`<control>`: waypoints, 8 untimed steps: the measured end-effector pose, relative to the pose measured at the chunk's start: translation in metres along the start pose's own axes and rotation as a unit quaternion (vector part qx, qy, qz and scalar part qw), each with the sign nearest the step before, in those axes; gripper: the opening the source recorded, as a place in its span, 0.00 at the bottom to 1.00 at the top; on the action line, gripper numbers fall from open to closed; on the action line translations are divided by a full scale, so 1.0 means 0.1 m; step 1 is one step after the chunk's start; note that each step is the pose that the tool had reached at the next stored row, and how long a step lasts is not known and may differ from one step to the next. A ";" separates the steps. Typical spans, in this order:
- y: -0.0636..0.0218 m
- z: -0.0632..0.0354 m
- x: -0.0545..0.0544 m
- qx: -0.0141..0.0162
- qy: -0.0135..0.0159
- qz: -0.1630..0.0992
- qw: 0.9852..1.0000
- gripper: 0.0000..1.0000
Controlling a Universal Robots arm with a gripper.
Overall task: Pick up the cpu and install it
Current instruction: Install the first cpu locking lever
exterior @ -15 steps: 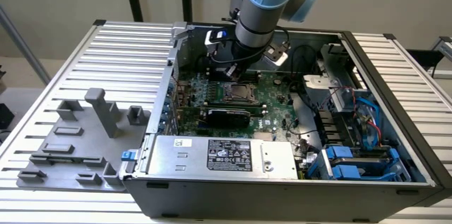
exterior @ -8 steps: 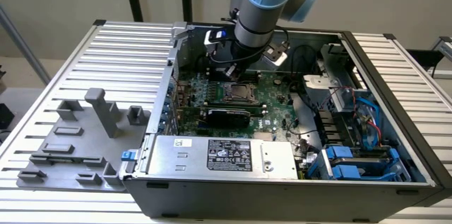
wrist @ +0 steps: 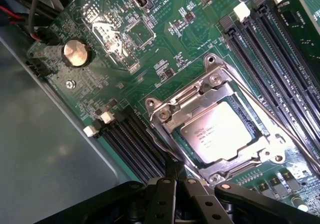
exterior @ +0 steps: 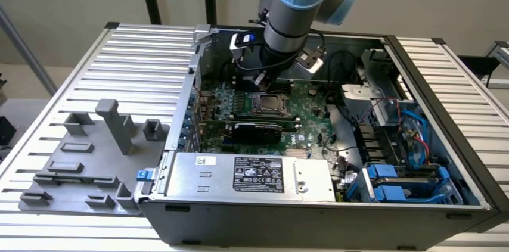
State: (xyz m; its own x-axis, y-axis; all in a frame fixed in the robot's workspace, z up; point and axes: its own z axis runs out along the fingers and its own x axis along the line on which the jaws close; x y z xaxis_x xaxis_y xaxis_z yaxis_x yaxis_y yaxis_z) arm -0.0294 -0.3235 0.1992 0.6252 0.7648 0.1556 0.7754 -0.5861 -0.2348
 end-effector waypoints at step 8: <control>0.002 0.002 0.01 0.000 0.000 0.000 1.000 0.12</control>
State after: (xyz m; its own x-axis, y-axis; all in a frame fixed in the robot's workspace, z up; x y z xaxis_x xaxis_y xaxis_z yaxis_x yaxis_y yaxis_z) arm -0.0287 -0.3230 0.1990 0.6248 0.7652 0.1550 0.7757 -0.5859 -0.2345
